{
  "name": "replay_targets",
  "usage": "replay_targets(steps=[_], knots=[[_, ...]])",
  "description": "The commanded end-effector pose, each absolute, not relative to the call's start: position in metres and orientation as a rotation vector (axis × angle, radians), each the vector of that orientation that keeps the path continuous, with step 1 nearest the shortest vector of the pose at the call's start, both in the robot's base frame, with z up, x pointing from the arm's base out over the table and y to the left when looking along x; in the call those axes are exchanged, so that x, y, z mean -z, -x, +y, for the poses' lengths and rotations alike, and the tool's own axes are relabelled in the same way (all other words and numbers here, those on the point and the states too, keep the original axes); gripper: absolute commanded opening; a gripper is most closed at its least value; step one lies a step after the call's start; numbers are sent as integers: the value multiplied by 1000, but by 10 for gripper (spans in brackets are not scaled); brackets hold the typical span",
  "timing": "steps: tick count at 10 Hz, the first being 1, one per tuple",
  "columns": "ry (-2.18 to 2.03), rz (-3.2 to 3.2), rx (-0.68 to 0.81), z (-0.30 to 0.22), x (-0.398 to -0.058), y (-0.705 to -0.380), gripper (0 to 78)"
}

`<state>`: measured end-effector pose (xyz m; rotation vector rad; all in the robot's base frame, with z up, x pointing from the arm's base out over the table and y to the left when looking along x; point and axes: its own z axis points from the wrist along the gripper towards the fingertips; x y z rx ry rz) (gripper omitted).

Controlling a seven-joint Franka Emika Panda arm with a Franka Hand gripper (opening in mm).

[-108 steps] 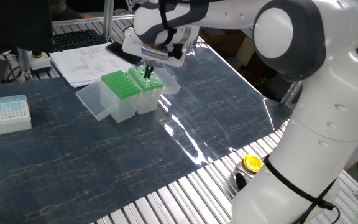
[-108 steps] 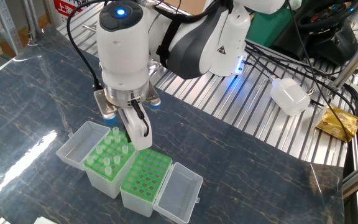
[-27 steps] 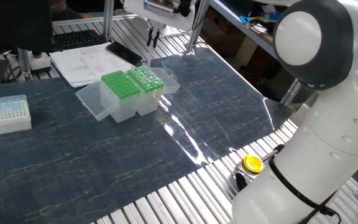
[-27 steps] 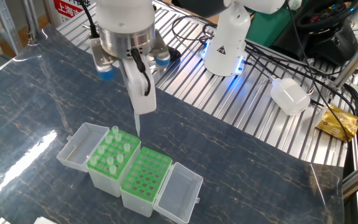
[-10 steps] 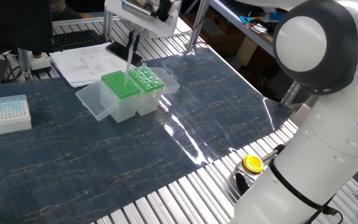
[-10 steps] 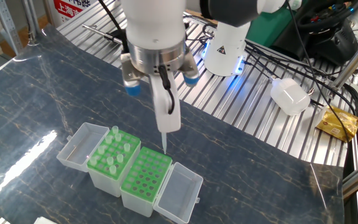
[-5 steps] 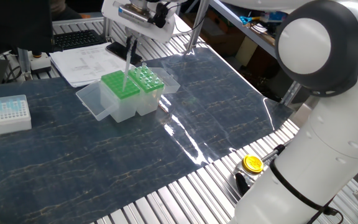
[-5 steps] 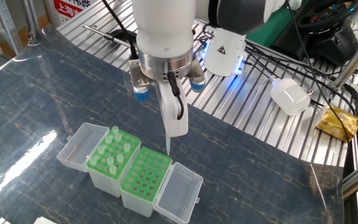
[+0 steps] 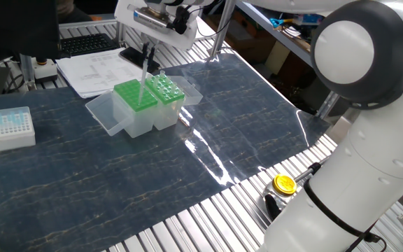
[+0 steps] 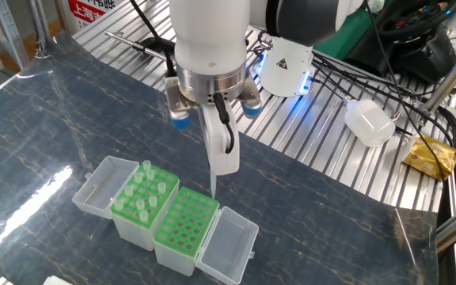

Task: Transfer all large pipette tips from one holder to another

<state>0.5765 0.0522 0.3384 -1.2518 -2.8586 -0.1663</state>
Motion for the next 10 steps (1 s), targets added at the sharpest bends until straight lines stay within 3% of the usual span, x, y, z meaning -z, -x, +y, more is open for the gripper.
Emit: replay_targets(steps=[1,10], knots=[[1266,-2871,170,49,-338,-580,12],[1283,-2868,186,53,-332,-581,12]])
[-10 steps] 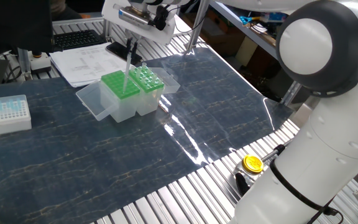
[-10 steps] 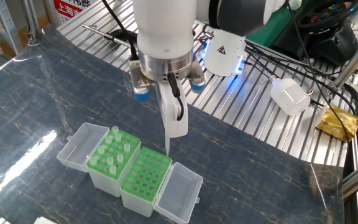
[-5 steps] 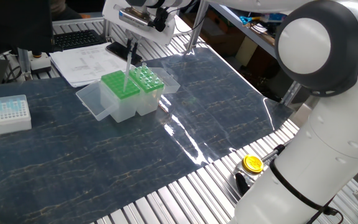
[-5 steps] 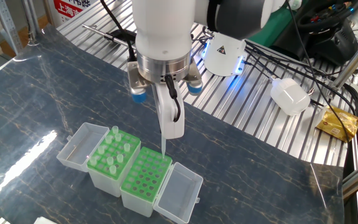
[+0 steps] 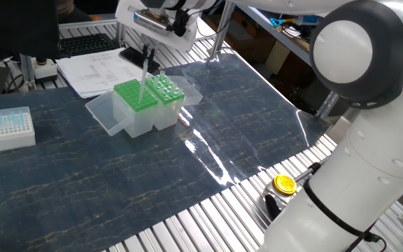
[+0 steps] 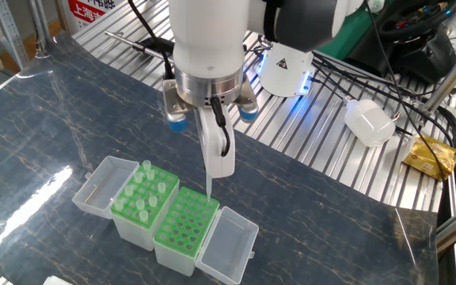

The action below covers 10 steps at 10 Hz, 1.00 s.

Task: Transfer all large pipette tips from one holder to another

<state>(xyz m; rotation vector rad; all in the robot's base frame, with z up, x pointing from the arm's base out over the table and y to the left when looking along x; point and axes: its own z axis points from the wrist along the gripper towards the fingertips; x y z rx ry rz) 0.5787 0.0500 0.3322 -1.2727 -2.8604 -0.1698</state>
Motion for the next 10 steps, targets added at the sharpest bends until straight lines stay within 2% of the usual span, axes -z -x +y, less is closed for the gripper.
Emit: replay_targets(steps=[1,10], knots=[[1288,-2869,189,55,-330,-581,12],[1255,-2916,183,55,-302,-576,12]])
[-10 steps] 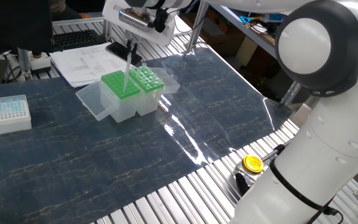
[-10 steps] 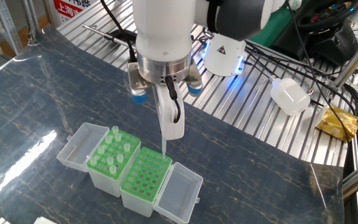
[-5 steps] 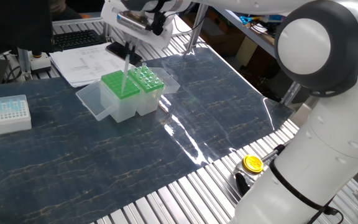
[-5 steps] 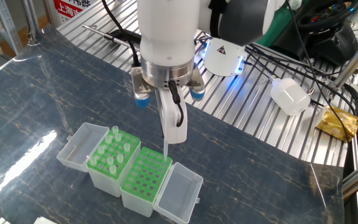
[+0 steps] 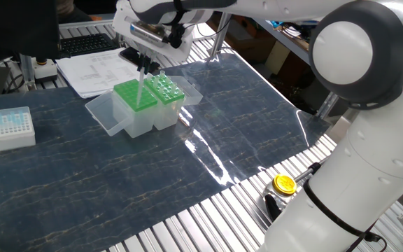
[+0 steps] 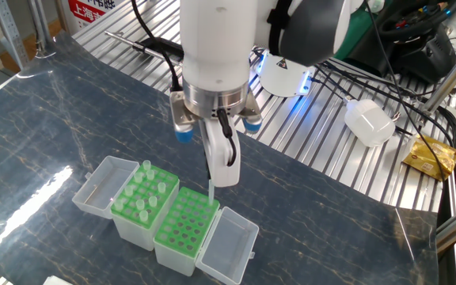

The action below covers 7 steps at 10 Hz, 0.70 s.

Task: Transfer all large pipette tips from one holder to another

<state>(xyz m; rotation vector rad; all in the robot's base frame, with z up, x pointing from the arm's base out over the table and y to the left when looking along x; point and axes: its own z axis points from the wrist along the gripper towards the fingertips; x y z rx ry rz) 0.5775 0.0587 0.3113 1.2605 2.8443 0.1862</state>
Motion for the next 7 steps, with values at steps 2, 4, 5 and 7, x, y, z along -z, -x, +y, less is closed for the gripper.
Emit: replay_targets(steps=[2,4,5,7], knots=[[-1218,2848,-176,54,-297,-575,12],[-1214,2847,-166,55,-291,-574,12],[-1214,2847,-166,55,-291,-574,12],[-1237,2838,-170,57,-279,-572,12]])
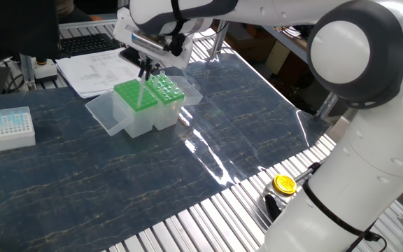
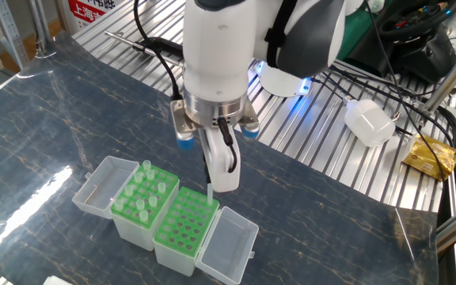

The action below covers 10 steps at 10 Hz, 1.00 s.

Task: Transfer all large pipette tips from one holder to another

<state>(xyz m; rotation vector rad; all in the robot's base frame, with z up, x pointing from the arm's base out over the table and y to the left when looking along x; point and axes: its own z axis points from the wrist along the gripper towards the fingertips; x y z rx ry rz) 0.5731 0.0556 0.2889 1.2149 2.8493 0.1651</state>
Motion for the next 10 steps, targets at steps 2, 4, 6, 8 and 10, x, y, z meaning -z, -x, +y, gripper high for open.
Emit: replay_targets(steps=[2,4,6,8,10], knots=[[-1230,2838,-161,57,-274,-569,12],[-1229,2839,-161,57,-274,-569,774],[-1229,2839,-161,57,-274,-569,774],[-1229,2839,-161,57,-274,-569,774],[-1229,2839,-161,57,-274,-569,774]])
